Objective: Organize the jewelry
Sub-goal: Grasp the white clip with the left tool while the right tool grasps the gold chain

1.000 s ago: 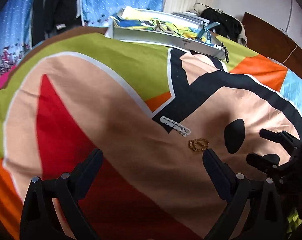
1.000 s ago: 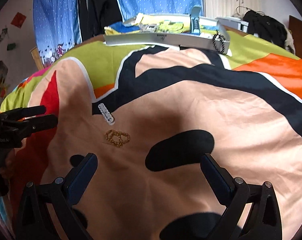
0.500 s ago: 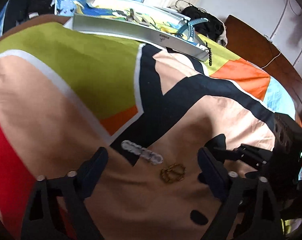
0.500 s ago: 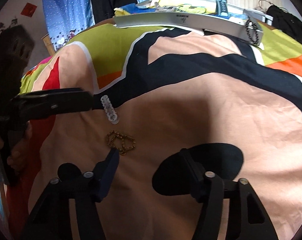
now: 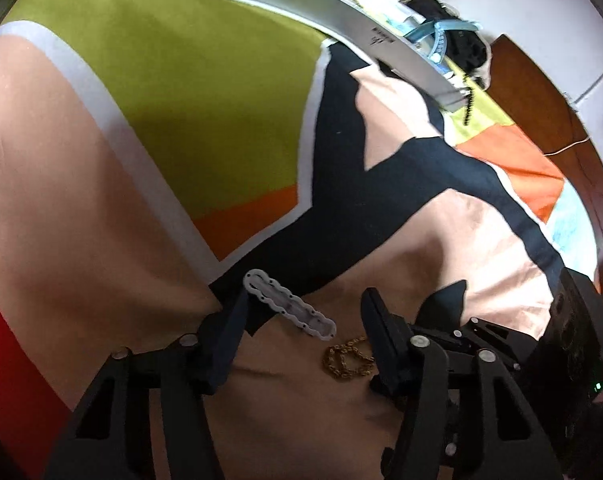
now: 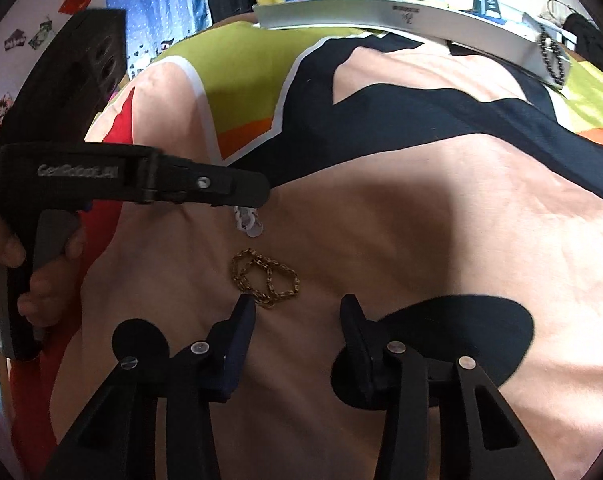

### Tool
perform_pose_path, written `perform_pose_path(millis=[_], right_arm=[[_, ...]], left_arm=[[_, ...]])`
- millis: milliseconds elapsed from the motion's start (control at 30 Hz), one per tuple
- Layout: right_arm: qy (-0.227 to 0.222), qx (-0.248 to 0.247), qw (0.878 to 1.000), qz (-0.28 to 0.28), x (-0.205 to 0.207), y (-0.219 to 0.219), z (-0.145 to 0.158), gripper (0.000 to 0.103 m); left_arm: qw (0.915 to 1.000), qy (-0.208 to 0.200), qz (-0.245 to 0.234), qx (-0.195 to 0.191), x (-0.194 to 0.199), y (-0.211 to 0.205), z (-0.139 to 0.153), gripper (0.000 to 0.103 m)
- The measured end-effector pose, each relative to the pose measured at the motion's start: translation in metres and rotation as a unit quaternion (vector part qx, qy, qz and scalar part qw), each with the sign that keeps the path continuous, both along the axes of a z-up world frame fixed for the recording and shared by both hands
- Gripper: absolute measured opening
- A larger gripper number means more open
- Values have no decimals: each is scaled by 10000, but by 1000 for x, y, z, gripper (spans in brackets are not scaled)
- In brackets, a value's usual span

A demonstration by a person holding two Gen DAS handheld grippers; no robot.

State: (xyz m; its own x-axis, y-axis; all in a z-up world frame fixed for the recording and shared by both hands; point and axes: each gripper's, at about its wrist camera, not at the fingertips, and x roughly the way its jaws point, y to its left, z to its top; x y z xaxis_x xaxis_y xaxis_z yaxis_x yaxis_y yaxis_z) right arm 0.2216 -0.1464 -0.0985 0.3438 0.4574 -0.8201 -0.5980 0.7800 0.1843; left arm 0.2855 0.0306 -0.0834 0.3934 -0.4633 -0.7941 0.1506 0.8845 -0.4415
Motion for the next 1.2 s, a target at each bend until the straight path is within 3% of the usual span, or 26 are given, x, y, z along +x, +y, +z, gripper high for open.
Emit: perform_pose_path(millis=[167,300,400,567,833,1000,1200], right_arm=[[-4,-52,10000,57,7,8,-4,42],[-48,-134,9998,106,9,12,-5,42],[-59,-210,9996,156,9,16,-6,41],[-22,-202,9996,170,14,22,-6,30],[43,-95,9999,136,18,15,-8,13],[-123,-42,9999,73,12,9,-5,12],[-367,32,9993,-102,6,0,-4,12]], left_arm=[[9995,87,82,281,2,6,-5,25],[9997,172,159,61,2,17,-8,22],[9997,139,160,133,2,17,-7,16],[9994,248,235,-99,-1,26,-9,8],[9993,235,265,-101,-15,28,-3,7],[9990,178,393,-100,-26,24,4,6],[9990,-54,407,188,-44,12,22,4]])
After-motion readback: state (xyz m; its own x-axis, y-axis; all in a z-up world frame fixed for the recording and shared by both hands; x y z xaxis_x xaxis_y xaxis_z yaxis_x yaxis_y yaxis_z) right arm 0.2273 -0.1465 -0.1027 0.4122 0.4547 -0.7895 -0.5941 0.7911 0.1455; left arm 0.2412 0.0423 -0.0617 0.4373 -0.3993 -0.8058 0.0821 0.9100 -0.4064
